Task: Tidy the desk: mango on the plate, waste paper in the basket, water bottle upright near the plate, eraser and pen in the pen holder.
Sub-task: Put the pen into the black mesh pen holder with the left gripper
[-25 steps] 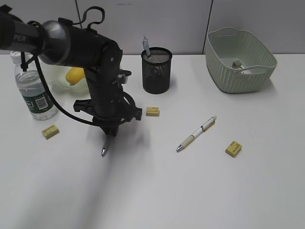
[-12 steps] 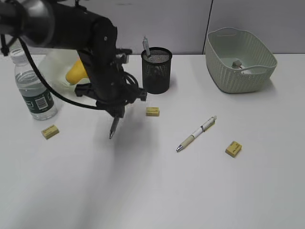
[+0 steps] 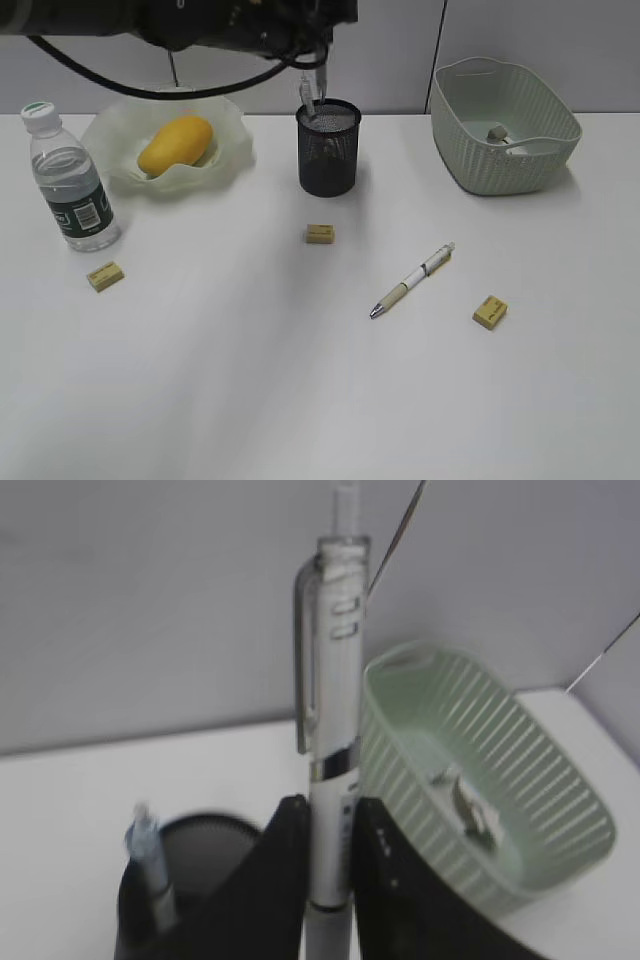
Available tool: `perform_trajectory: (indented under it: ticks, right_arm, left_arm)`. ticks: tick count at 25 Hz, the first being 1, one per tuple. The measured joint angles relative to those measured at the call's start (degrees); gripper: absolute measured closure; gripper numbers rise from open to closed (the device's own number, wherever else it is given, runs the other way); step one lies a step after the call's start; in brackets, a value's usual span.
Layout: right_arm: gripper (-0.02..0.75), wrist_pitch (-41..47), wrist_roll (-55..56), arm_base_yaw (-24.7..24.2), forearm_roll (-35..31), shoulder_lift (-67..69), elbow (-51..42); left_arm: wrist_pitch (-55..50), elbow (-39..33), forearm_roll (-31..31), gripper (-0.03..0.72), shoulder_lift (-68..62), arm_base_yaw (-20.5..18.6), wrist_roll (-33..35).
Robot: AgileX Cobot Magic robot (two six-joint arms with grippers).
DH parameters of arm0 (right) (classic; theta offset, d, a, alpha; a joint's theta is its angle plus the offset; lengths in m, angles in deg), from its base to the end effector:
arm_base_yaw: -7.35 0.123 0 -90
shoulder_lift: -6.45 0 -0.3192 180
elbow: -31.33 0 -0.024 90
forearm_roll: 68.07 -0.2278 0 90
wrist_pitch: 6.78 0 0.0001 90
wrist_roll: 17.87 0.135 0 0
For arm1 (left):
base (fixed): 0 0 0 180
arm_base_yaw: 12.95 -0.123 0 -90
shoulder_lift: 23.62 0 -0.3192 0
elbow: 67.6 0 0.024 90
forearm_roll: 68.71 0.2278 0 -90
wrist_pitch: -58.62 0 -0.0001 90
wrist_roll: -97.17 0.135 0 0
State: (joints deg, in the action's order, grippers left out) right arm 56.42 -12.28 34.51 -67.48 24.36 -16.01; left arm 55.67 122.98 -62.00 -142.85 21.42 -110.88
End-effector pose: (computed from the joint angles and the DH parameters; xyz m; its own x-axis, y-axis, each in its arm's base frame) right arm -0.0005 -0.0017 0.2543 -0.5926 -0.1998 -0.7803 -0.3968 0.9155 0.0670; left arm 0.4172 -0.2843 0.3017 -0.4866 -0.1082 -0.8669 0.4110 0.8473 -0.3365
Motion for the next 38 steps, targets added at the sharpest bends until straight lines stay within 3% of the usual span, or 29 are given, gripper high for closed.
perform_trajectory:
  ticks: [4,10,19,31,33,38]
  right_arm:
    - [0.28,0.0,0.0,0.0,0.0,0.0,0.0]
    - [0.28,0.0,0.0,0.0,0.0,0.0,0.0]
    - [0.28,0.0,0.0,0.0,0.0,0.0,0.0]
    - [0.28,0.0,0.0,0.0,0.0,0.0,0.0]
    - [0.28,0.0,0.0,0.0,0.0,0.0,0.0]
    - [0.28,0.0,0.0,0.0,0.0,0.0,0.0]
  left_arm:
    - [12.4,0.0,5.9,0.589,-2.1,0.0,0.0]
    - [20.2,0.0,12.1,0.589,-7.6,-1.1,1.6]
    - [27.7,0.0,12.5,0.589,-14.0,-5.0,5.3]
    - [30.7,0.0,12.8,0.584,-18.3,-5.2,5.8]
    - [31.6,0.0,12.9,0.542,-18.6,-5.2,5.8]
    - [35.6,-0.1,13.0,0.323,-18.7,-5.2,5.8]
